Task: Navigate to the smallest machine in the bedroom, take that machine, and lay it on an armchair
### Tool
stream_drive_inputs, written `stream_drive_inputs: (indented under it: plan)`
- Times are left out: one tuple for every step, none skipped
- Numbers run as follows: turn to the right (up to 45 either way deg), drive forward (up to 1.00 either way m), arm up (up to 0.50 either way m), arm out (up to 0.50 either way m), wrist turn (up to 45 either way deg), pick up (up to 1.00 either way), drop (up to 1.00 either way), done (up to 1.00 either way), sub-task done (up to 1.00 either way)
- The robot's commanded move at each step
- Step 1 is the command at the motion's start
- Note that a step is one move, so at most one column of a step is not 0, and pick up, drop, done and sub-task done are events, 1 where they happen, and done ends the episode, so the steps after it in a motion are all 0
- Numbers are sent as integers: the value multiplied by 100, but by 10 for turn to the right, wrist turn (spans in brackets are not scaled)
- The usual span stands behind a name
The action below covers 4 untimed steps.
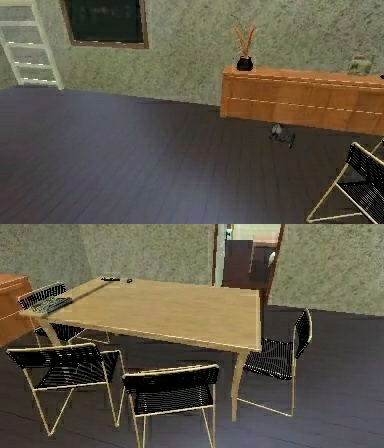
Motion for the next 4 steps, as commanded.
stream_drive_inputs:
  plan:
    - [60,0,0,0,0,0,0,0,0]
    - [0,10,0,0,0,0,0,0,0]
    - [90,0,0,0,0,0,0,0,0]
    - [0,100,0,0,0,0,0,0,0]
